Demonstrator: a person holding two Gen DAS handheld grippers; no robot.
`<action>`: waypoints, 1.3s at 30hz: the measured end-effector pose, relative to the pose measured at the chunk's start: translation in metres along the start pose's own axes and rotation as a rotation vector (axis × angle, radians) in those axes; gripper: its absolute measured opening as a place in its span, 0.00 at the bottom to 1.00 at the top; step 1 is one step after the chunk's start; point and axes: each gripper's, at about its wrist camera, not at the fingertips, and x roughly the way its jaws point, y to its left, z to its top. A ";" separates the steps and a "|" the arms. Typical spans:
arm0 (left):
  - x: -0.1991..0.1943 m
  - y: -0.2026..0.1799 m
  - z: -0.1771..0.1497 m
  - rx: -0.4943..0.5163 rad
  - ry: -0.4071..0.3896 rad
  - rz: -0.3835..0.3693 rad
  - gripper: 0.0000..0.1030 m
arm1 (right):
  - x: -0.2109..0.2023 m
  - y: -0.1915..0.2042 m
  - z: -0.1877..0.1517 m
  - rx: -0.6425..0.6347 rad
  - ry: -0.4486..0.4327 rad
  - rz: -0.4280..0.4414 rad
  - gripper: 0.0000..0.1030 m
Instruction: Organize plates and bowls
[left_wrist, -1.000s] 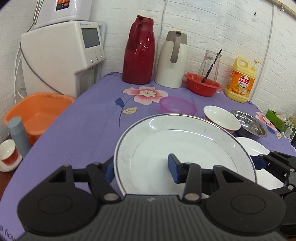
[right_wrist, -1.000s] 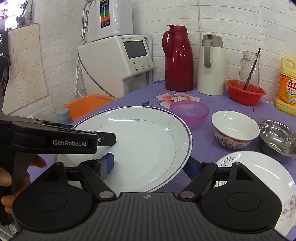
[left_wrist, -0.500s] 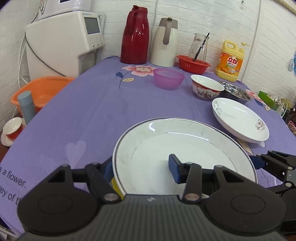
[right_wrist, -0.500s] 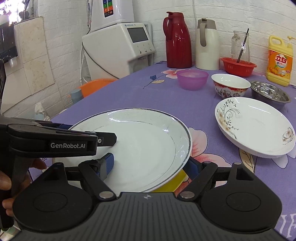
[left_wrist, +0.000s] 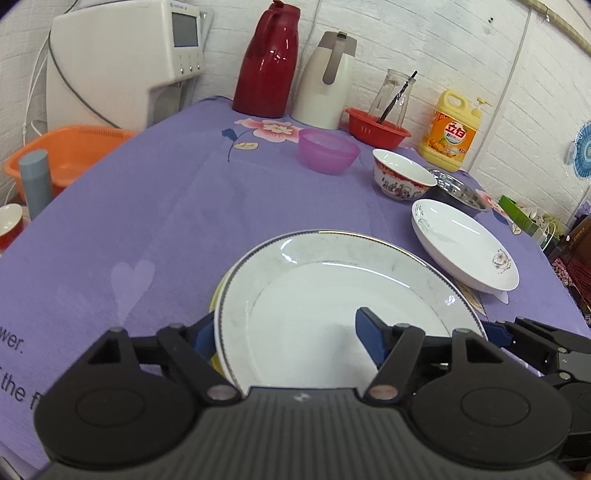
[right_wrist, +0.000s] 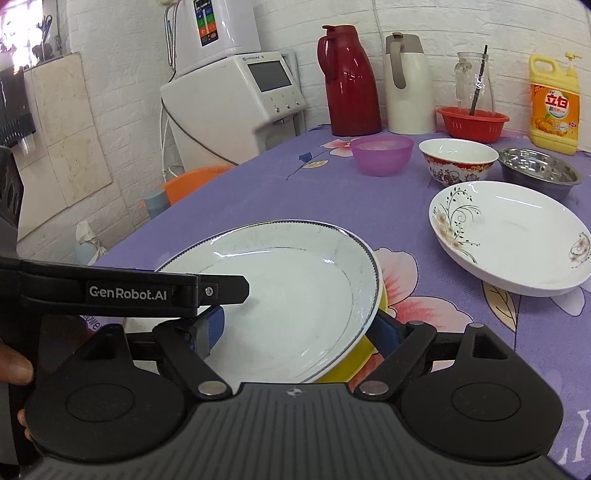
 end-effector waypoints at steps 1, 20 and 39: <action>0.001 0.000 0.000 -0.003 0.002 -0.002 0.67 | 0.000 0.001 0.000 -0.003 0.001 0.002 1.00; -0.012 -0.012 0.009 0.124 -0.098 0.086 0.70 | -0.007 0.008 0.004 -0.068 -0.006 -0.057 1.00; 0.030 -0.057 0.050 0.073 -0.049 -0.088 0.70 | -0.026 -0.143 0.045 0.156 -0.133 -0.414 1.00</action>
